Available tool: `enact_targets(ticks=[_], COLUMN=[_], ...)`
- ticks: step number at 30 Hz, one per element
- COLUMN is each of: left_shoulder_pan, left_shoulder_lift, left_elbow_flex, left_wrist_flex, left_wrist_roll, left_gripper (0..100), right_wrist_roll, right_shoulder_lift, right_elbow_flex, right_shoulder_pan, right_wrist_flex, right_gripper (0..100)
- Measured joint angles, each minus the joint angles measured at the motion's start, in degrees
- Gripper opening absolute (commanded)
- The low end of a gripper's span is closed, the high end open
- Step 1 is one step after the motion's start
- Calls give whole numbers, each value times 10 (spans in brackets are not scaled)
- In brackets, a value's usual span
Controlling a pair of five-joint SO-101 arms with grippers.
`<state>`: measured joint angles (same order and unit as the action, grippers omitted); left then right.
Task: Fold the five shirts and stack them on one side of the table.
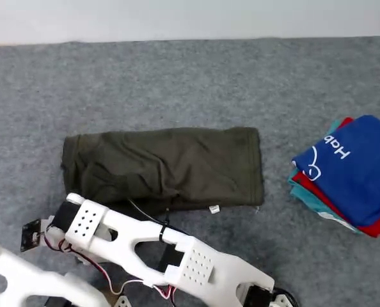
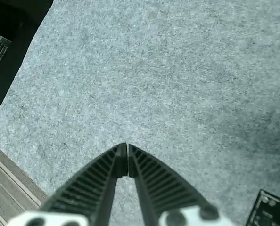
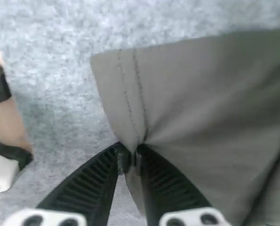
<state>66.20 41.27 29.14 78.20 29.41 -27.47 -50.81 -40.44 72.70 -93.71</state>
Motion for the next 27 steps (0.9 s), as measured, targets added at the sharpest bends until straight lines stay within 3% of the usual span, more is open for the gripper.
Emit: enact_targets(ticks=[10,22,27], left_shoulder_pan=[8,30,30], left_shoulder_lift=[9,182,195], left_elbow_flex=[-4,-11,35], left_wrist_flex=[0,0,0], left_wrist_roll=[0,-42,-44], left_gripper=[8,8,8], right_wrist_roll=[-1,-1,-2], right_shoulder_lift=[-4,-4,-4], right_elbow_flex=[-91,-171,-224], right_shoulder_pan=[-33,-60,-91], right_wrist_flex=[-55,-65,-67], right_gripper=[11,11,11])
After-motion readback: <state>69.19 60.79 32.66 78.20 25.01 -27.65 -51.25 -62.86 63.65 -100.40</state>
